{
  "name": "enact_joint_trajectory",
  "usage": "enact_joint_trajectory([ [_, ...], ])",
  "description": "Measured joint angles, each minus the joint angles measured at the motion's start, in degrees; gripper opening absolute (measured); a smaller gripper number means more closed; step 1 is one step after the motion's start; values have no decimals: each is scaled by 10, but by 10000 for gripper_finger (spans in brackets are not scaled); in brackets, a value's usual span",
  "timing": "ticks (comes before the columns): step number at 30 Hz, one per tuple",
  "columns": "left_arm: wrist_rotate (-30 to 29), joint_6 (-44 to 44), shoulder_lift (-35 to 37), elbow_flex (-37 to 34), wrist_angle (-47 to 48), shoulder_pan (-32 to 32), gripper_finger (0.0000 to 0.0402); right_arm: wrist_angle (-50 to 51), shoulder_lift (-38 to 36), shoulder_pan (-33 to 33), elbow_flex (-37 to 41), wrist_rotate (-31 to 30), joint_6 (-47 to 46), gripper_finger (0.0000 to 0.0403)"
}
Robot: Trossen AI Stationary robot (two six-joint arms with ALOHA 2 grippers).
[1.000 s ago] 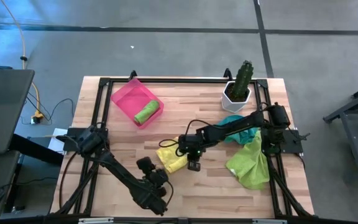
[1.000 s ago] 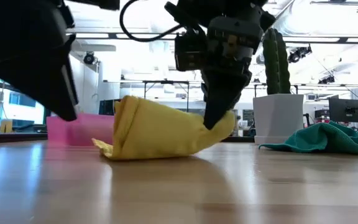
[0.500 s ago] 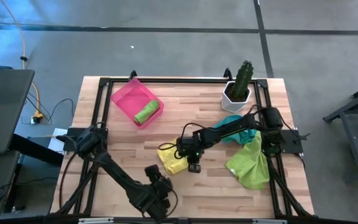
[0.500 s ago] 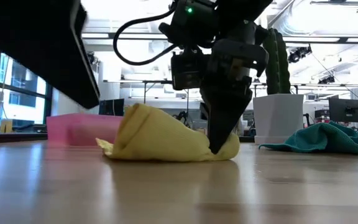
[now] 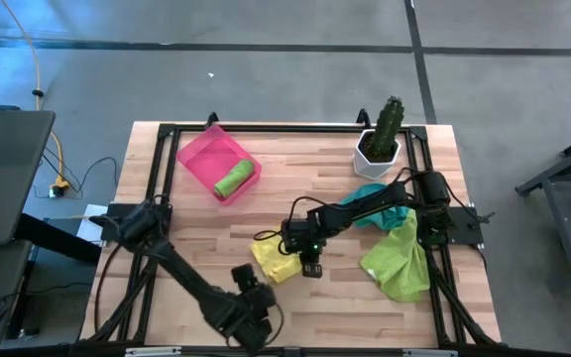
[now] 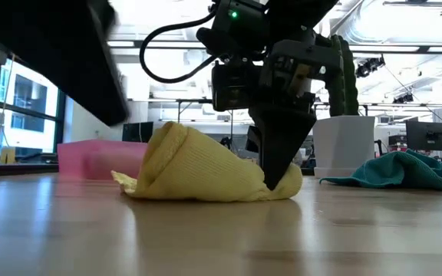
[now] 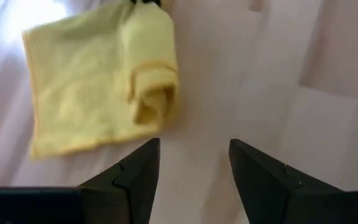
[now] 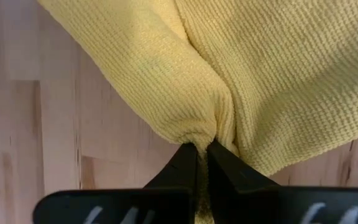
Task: Roll microfiber towels into tight, uniform cylinder then place into a basket
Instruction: Roll the yellow microfiber cloth
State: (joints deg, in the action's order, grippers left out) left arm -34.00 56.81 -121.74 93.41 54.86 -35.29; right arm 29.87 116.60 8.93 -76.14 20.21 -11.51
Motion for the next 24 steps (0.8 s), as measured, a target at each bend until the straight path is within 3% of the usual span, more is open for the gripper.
enact_joint_trajectory([
  [5, -8, 100, 10, -21, 27, -35, 183, -5, 0, 0, 0, 0, -2, 3],
  [11, -78, 194, 103, -160, -24, -85, 183, -21, 0, 0, 1, -1, -40, 3],
  [15, -113, 122, 150, -263, -151, -68, 183, -27, 0, -2, 1, 0, -66, 3],
  [19, -94, -6, 177, -357, -395, -24, 183, -26, 0, -4, 1, 3, -107, 3],
  [21, -85, -75, 178, -381, -513, -2, 183, -21, 0, -5, 1, 4, -114, 3],
  [24, -91, -160, 180, -392, -591, 21, 183, -11, 0, -8, 1, 5, -120, 3],
])
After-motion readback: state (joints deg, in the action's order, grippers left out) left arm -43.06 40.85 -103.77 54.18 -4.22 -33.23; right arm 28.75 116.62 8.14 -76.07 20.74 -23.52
